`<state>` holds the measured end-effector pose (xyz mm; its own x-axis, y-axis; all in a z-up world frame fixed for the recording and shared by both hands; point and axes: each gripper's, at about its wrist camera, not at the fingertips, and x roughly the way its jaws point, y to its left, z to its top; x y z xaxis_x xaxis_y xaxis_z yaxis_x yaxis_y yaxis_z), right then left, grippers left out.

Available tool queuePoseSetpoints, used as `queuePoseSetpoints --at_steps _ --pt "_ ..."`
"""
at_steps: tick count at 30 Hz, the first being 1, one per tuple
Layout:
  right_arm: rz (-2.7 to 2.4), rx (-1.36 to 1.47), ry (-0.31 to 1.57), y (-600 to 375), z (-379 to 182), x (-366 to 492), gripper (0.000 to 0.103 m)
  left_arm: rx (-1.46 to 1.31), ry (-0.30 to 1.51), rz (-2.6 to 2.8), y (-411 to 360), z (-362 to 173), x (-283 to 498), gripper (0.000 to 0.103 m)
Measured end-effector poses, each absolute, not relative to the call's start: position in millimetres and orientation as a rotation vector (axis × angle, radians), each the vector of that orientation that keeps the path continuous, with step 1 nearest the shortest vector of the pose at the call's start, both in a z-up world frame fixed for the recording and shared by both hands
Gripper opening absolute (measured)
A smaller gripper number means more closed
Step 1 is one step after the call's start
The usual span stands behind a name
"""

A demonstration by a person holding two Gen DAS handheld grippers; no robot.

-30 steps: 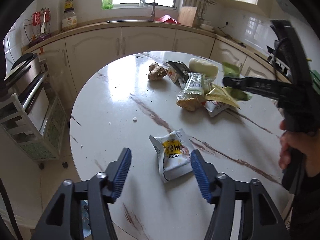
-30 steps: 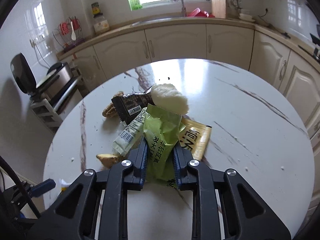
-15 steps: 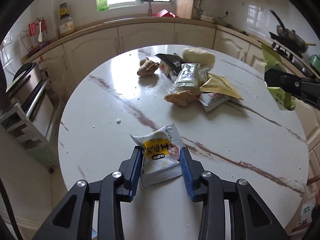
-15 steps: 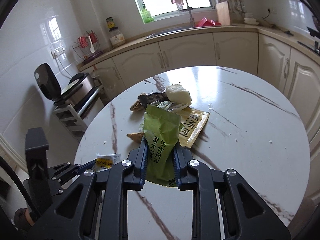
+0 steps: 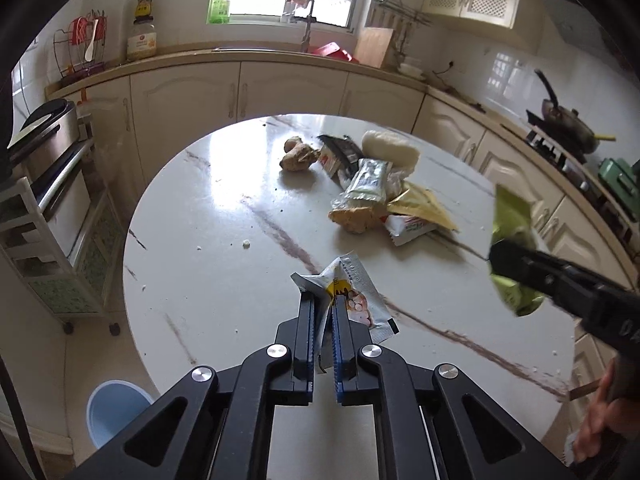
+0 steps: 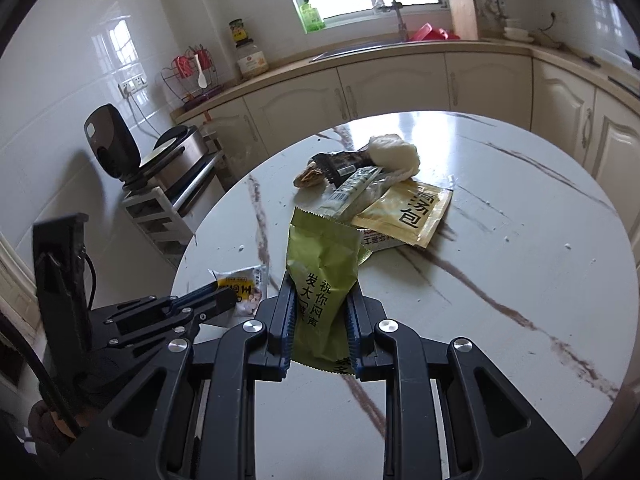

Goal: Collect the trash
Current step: 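Grasp the yellow-label wrapper with the left gripper while the right gripper grasps the green wrapper, then carry both wrappers to the blue wastebasket and open both grippers over it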

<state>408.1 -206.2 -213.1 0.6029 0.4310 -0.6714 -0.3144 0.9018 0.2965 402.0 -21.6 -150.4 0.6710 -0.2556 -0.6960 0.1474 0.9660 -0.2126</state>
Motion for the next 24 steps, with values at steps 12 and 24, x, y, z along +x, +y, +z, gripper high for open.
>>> queuePoseSetpoints --at_steps 12,24 --pt "0.546 0.077 0.806 -126 -196 390 0.021 -0.198 0.714 -0.191 42 -124 353 0.003" --pt "0.804 -0.041 0.895 61 -234 378 0.021 -0.286 0.825 0.087 222 -194 294 0.003"
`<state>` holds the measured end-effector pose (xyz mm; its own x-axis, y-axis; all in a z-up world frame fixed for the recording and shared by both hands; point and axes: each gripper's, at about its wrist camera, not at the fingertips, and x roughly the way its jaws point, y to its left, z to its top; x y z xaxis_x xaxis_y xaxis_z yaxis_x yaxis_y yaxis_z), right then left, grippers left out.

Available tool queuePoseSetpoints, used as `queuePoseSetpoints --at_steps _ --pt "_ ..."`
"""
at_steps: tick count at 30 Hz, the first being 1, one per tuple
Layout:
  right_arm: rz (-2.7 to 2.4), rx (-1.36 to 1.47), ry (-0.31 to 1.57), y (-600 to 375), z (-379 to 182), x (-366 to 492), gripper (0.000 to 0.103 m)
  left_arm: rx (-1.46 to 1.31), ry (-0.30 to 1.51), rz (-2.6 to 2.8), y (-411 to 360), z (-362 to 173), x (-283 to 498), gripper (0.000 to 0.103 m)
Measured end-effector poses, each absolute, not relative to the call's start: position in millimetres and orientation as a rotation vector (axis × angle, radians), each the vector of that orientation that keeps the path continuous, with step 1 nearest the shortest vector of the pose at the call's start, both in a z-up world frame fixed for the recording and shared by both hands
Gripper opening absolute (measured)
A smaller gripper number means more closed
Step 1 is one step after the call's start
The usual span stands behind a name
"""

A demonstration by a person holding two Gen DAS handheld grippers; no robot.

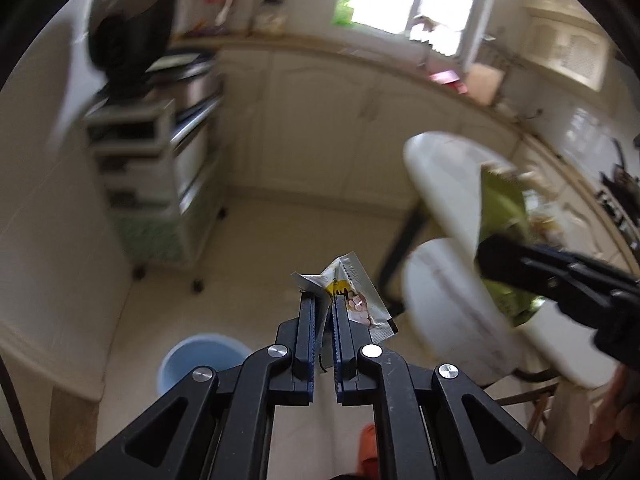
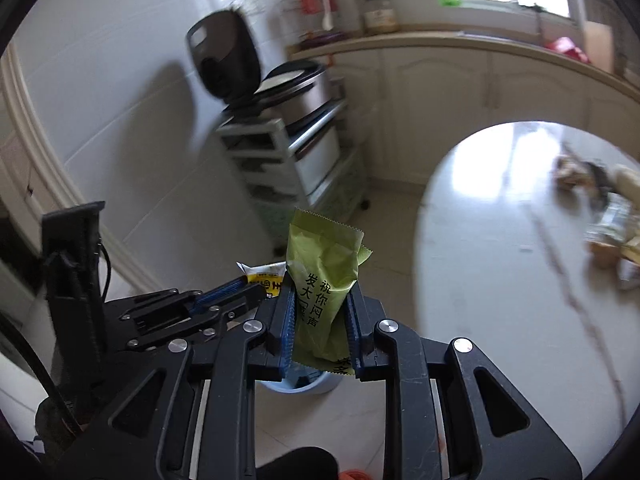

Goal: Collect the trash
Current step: 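Carry both wrappers to the blue wastebasket and open both grippers over it, then move both grippers back to the table of trash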

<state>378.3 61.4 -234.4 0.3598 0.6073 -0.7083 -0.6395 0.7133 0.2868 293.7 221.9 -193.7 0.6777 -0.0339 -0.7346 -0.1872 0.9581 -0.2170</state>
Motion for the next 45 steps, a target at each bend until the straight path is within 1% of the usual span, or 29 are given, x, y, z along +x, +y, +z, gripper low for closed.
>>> queuePoseSetpoints --at_steps 6,11,14,17,19,21,23,25,26,29,31,33,34,35,36,38,39,42,45 --pt "0.886 -0.116 0.99 148 -295 379 0.021 -0.4 0.959 0.218 304 -264 286 0.003" --pt "0.895 -0.139 1.1 187 -356 395 0.021 -0.445 1.017 0.257 331 -296 293 0.004" --pt "0.895 -0.139 1.146 201 -382 402 0.021 -0.455 1.051 0.279 344 -310 300 0.005" --pt "0.889 -0.147 1.172 213 -401 405 0.021 -0.467 1.069 0.3 353 -317 315 0.012" --pt "0.891 -0.143 1.189 219 -409 407 0.021 -0.482 1.073 0.315 360 -322 327 0.024" --pt "0.897 -0.141 1.202 225 -416 408 0.022 -0.488 1.072 0.349 364 -322 329 0.024" --pt "0.91 -0.14 1.203 230 -417 407 0.024 -0.498 1.064 0.374 365 -319 327 0.025" --pt "0.921 -0.128 1.194 237 -418 407 0.032 -0.494 1.058 0.389 361 -315 319 0.028" --pt "0.928 -0.119 1.189 238 -416 406 0.041 -0.482 1.048 0.401 360 -309 317 0.028" --pt "0.936 -0.107 1.153 238 -404 402 0.049 -0.457 1.02 0.419 353 -293 301 0.03" --pt "0.938 -0.101 1.132 235 -393 399 0.052 -0.448 0.997 0.423 344 -283 287 0.034" --pt "0.942 -0.091 1.121 229 -382 396 0.059 -0.435 0.972 0.423 334 -268 280 0.037" --pt "0.944 -0.084 1.119 226 -376 395 0.06 -0.427 0.96 0.432 331 -263 276 0.039" --pt "0.945 -0.082 1.116 224 -373 396 0.064 -0.422 0.951 0.437 329 -261 270 0.039" --pt "0.94 -0.082 1.113 222 -368 395 0.069 -0.42 0.942 0.45 325 -255 264 0.04" --pt "0.938 -0.071 1.104 216 -361 394 0.073 -0.416 0.928 0.467 318 -246 256 0.044" --pt "0.94 -0.066 1.096 215 -357 394 0.074 -0.41 0.925 0.478 314 -242 250 0.045" --pt "0.932 -0.054 1.05 202 -336 388 0.074 -0.392 0.906 0.484 298 -225 236 0.046" --pt "0.921 -0.034 0.997 179 -305 379 0.077 -0.363 0.871 0.483 274 -201 223 0.046"
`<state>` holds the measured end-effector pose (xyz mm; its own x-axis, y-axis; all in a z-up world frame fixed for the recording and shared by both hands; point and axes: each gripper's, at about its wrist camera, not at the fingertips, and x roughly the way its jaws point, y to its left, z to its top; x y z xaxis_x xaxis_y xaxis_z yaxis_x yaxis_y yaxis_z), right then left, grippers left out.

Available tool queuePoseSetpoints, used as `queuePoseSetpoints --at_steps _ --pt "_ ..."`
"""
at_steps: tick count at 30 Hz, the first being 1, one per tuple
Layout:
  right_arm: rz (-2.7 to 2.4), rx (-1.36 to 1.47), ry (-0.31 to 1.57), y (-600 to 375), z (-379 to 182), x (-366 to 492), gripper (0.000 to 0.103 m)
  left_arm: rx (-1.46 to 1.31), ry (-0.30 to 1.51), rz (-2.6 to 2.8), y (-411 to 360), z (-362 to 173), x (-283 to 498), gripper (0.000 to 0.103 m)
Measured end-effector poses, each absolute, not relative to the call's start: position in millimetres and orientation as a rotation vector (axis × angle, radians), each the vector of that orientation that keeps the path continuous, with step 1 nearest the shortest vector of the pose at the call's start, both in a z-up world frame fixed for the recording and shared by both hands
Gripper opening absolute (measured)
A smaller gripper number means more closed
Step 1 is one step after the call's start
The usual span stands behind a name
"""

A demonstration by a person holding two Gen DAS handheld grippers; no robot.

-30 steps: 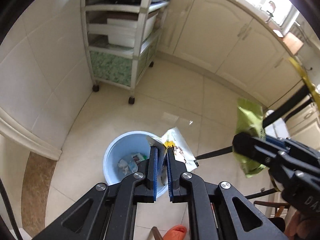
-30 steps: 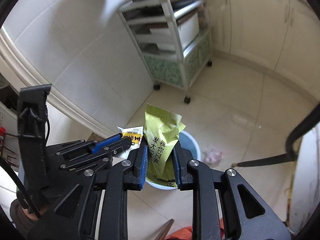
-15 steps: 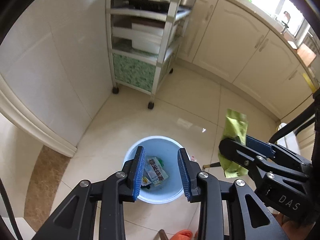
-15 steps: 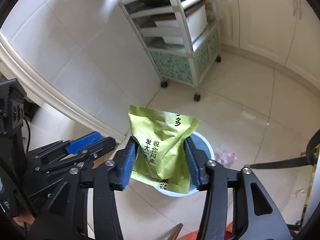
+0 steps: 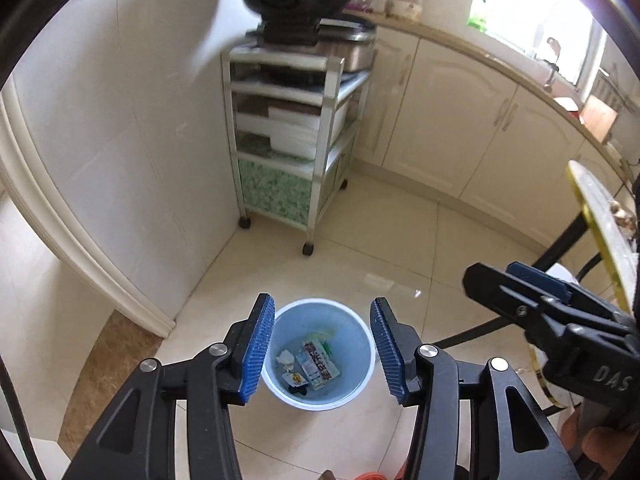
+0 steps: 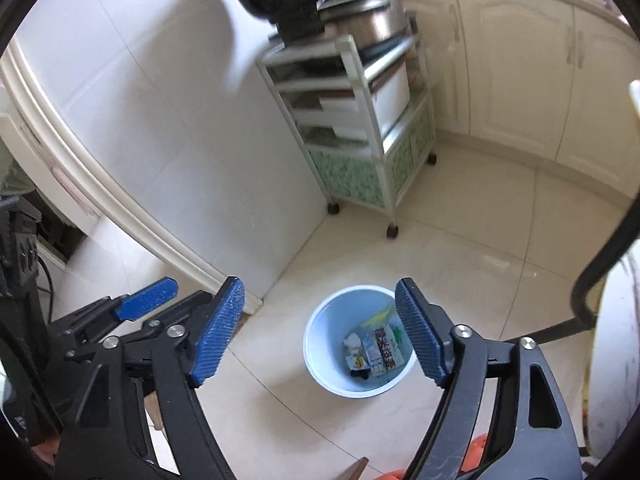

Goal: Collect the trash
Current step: 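Move both grippers back to the table of trash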

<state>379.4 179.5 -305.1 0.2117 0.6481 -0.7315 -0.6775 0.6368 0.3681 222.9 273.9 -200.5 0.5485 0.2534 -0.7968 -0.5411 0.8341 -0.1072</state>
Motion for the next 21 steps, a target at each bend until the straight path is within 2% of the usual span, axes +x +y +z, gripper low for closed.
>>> queuePoseSetpoints --at_steps 2,5,8,12,16,21 --pt "0.905 -0.037 0.959 164 -287 375 0.078 -0.341 0.83 0.455 253 -180 217 0.047" --pt "0.861 -0.025 0.88 130 -253 367 0.082 -0.29 0.77 0.401 213 -149 208 0.056" --pt "0.797 -0.009 0.818 86 -223 364 0.086 -0.232 0.725 0.331 170 -125 212 0.057" --pt "0.699 0.015 0.761 23 -190 369 0.09 -0.155 0.685 0.219 107 -102 228 0.069" --pt "0.575 0.038 0.72 -49 -171 384 0.093 -0.078 0.675 0.102 38 -88 258 0.077" --pt "0.397 0.079 0.712 -136 -165 412 0.093 0.007 0.704 -0.028 -36 -90 312 0.079"
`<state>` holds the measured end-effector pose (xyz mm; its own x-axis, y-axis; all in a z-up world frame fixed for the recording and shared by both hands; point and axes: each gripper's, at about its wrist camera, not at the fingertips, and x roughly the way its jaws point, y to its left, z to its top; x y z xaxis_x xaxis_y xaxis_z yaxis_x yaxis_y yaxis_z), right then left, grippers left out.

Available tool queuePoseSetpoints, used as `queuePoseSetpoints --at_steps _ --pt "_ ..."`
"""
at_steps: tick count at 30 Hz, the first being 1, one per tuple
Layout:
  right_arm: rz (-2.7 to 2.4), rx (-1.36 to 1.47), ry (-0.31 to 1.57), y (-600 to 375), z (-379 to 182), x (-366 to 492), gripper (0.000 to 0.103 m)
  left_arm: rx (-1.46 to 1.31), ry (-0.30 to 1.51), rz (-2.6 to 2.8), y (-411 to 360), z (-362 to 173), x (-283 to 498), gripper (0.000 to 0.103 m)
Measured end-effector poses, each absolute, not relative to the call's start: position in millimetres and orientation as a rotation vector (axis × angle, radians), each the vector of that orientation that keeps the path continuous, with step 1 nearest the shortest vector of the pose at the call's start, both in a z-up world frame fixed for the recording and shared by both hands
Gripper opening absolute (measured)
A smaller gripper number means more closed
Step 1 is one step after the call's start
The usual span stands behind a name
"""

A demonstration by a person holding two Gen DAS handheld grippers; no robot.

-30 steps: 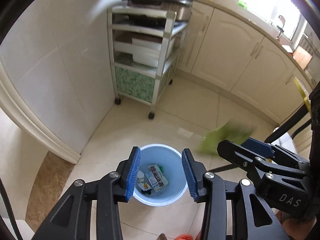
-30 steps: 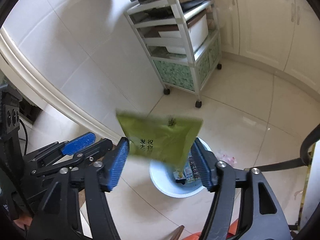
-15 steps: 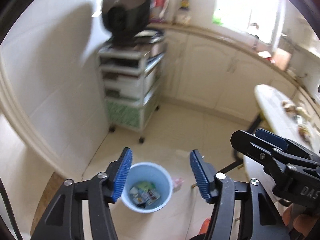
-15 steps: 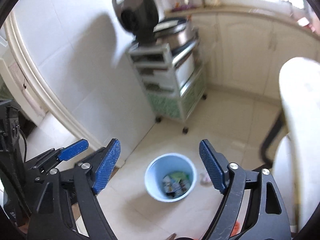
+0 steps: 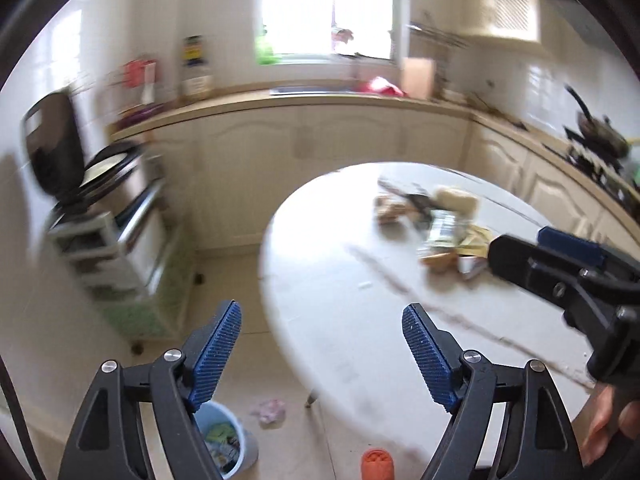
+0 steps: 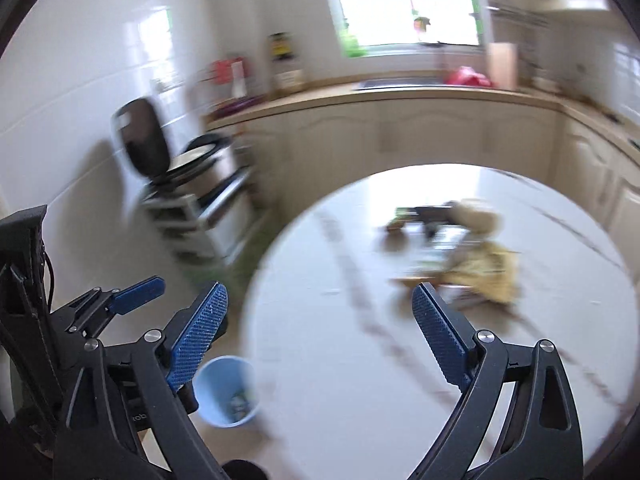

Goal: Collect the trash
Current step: 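Move both grippers back to the table of trash, then grasp the white granola bar wrapper with the left gripper while the right grasps the yellow soup packet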

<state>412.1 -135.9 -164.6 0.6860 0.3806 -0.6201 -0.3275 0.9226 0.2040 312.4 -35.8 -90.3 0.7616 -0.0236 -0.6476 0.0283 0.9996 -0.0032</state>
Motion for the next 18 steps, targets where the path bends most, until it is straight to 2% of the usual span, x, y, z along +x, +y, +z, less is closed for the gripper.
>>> queuePoseSetpoints --at_steps 7,14,15,16,18 --pt "0.226 0.141 0.779 -220 -195 455 0.093 0.133 0.773 -0.167 -110 -114 396 0.078" --pt "0.179 0.192 0.837 -269 -223 478 0.093 0.155 0.809 -0.191 -113 -135 497 0.077" --pt "0.177 0.198 0.841 -273 -226 481 0.093 0.161 0.822 -0.193 -115 -143 513 0.075" --pt "0.176 0.199 0.843 -274 -228 482 0.093 0.167 0.832 -0.199 -111 -151 530 0.069" --pt "0.177 0.204 0.852 -276 -232 488 0.093 0.187 0.848 -0.211 -118 -158 546 0.066"
